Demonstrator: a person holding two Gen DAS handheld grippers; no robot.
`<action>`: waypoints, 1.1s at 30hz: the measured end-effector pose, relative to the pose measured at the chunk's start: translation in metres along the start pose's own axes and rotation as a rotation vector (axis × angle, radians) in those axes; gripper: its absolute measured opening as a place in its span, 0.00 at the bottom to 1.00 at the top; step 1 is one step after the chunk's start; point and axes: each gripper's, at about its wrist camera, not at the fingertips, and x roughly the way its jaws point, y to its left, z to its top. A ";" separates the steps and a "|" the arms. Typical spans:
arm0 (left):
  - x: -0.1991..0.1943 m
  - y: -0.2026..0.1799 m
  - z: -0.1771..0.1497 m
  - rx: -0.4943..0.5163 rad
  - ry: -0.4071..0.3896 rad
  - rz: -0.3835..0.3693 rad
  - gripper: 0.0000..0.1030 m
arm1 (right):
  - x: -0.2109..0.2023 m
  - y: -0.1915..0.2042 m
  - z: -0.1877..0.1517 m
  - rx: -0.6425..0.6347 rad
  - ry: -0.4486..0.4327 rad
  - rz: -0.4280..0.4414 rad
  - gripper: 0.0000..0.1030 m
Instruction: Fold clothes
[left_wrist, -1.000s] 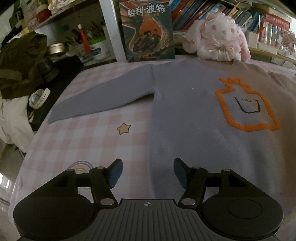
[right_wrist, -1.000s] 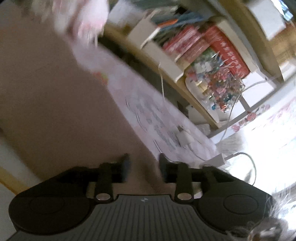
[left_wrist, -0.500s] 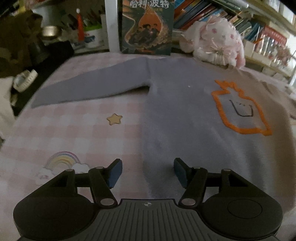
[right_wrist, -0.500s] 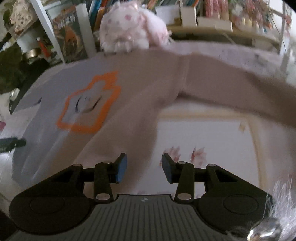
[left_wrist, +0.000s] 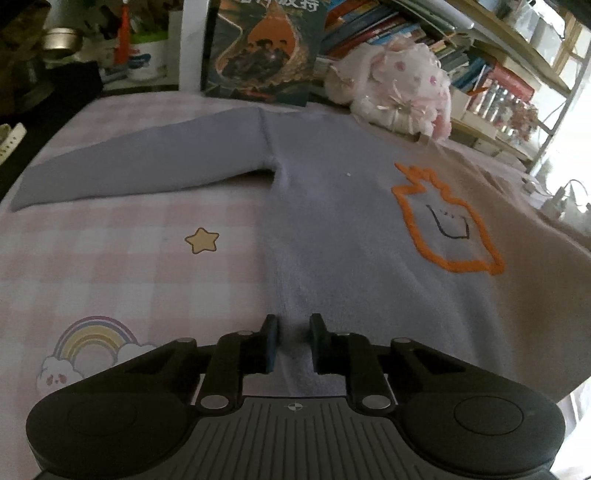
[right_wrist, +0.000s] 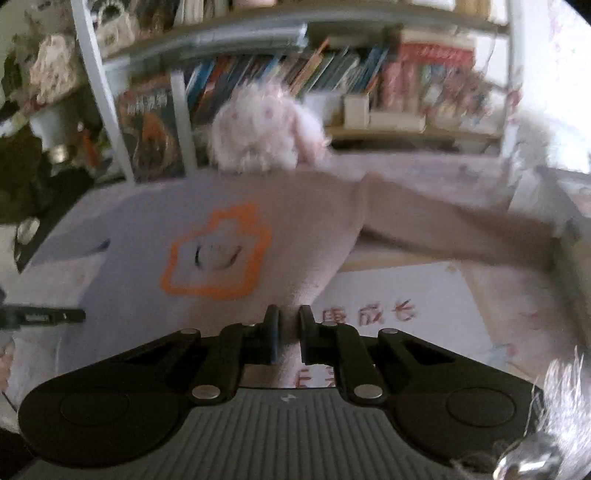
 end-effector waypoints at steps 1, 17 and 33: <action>0.000 0.001 0.001 0.007 0.004 -0.006 0.16 | 0.001 0.000 -0.005 0.004 0.029 -0.024 0.10; -0.018 0.022 -0.010 -0.027 -0.050 -0.031 0.03 | 0.057 -0.004 -0.056 0.053 0.220 -0.145 0.13; -0.006 0.016 -0.009 -0.002 -0.050 0.005 0.04 | 0.068 0.000 -0.050 -0.012 0.127 -0.155 0.12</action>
